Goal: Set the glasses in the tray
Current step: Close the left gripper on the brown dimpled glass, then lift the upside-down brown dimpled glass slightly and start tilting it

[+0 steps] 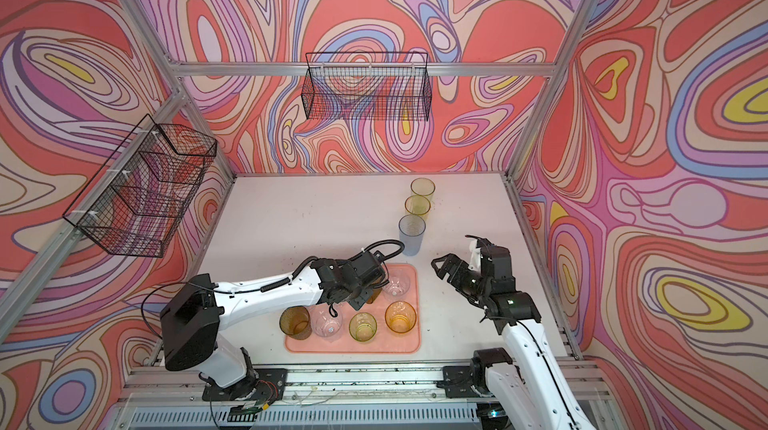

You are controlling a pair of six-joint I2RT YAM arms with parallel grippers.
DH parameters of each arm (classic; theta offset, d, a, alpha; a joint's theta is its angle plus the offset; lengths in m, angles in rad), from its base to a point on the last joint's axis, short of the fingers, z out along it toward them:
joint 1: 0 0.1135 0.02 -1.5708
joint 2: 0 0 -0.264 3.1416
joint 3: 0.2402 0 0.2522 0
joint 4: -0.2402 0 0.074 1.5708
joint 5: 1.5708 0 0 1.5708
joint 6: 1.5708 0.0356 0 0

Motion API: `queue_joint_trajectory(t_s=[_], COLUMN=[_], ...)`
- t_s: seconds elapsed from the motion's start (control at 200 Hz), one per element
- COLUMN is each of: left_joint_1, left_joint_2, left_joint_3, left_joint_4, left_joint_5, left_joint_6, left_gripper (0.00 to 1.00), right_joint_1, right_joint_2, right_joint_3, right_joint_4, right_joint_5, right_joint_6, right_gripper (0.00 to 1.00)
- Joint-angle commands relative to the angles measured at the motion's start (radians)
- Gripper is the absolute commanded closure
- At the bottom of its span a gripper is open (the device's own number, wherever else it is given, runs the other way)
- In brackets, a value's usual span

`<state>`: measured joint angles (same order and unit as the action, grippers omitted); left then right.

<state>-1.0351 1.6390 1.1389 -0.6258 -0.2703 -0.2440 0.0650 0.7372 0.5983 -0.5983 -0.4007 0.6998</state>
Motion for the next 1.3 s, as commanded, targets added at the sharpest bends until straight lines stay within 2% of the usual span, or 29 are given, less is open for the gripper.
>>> queue_joint_trajectory(t_s=[0.0, 0.295, 0.486, 0.676, 1.292], left_joint_1=[-0.005, -0.004, -0.004, -0.004, -0.003], left_joint_2=[0.003, 0.011, 0.021, 0.046, 0.091], left_joint_3=[0.015, 0.004, 0.003, 0.001, 0.02], left_joint_4=[0.01, 0.044, 0.07, 0.096, 0.142], left_joint_5=[-0.013, -0.02, -0.026, -0.027, -0.088], left_joint_6=[0.023, 0.058, 0.069, 0.084, 0.104], left_gripper=[0.66, 0.63, 0.71, 0.75, 0.75], right_joint_1=[-0.003, -0.005, -0.004, -0.005, -0.005], right_joint_2=[0.004, 0.013, 0.013, 0.016, 0.016], right_joint_3=[0.002, -0.001, 0.0, -0.001, -0.001], right_joint_4=[0.007, 0.015, 0.014, 0.014, 0.01], right_joint_5=[0.0, -0.005, -0.003, 0.0, 0.0], right_joint_6=[-0.01, -0.009, -0.008, -0.008, -0.013], right_gripper=[0.02, 0.01, 0.02, 0.02, 0.02])
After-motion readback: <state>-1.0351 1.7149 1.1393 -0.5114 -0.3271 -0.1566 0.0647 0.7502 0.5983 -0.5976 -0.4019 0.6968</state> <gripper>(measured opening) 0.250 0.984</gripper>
